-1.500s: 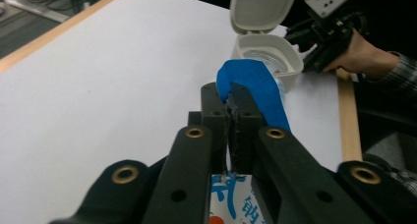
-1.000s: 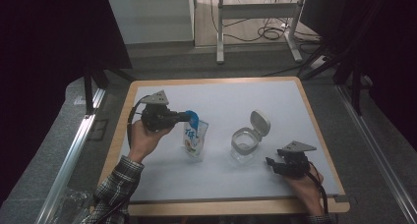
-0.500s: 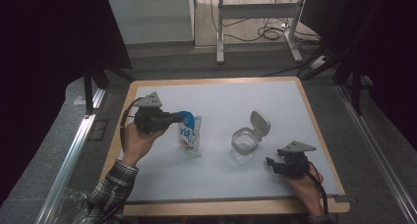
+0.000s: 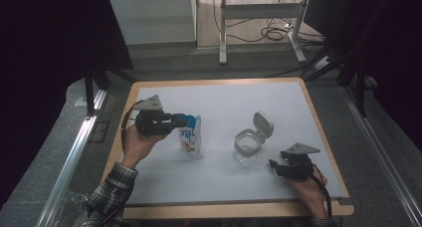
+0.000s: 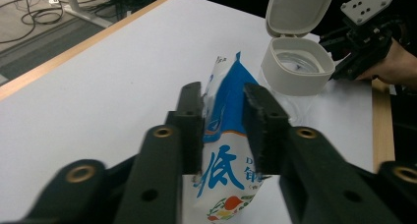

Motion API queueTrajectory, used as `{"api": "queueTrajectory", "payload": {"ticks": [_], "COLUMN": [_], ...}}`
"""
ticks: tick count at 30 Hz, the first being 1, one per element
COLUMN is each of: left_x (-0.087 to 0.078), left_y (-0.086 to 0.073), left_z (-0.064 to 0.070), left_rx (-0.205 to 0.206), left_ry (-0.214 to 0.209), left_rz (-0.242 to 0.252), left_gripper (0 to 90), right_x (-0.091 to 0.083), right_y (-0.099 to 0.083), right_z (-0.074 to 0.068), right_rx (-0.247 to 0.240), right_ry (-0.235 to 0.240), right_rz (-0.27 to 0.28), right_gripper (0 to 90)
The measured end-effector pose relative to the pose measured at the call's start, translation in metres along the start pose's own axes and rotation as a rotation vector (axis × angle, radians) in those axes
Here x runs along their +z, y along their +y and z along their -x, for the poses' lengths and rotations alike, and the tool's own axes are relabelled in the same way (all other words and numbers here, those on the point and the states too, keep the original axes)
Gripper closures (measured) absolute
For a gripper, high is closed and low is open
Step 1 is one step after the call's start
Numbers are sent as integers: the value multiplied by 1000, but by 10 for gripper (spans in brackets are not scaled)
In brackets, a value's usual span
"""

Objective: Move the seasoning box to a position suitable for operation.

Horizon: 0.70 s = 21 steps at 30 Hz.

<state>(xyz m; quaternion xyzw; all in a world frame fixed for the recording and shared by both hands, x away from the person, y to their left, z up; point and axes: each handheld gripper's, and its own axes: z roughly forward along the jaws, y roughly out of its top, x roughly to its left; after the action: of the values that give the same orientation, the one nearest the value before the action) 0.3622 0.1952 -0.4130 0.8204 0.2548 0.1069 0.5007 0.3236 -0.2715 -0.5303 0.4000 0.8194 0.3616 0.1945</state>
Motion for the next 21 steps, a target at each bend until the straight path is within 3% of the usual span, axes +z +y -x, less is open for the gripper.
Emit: {"api": "queueTrajectory", "payload": {"ticks": [6, 10, 16, 21], "left_x": [10, 17, 26, 25], "left_y": [-4, -10, -19, -23], "left_z": [-3, -8, -15, -21], "left_rx": [14, 9, 15, 3], "left_ry": [-2, -15, -68, -96], "left_rz": [-30, -47, -73, -63], "left_gripper": [583, 563, 619, 732], "right_x": [0, 0, 0, 0], "right_y": [0, 0, 0, 0], "right_z": [0, 0, 0, 0], "right_rx": [-2, 0, 0, 0], "right_ry": [-1, 0, 0, 0], "right_rz": [1, 0, 0, 0], "right_gripper": [409, 409, 409, 409]}}
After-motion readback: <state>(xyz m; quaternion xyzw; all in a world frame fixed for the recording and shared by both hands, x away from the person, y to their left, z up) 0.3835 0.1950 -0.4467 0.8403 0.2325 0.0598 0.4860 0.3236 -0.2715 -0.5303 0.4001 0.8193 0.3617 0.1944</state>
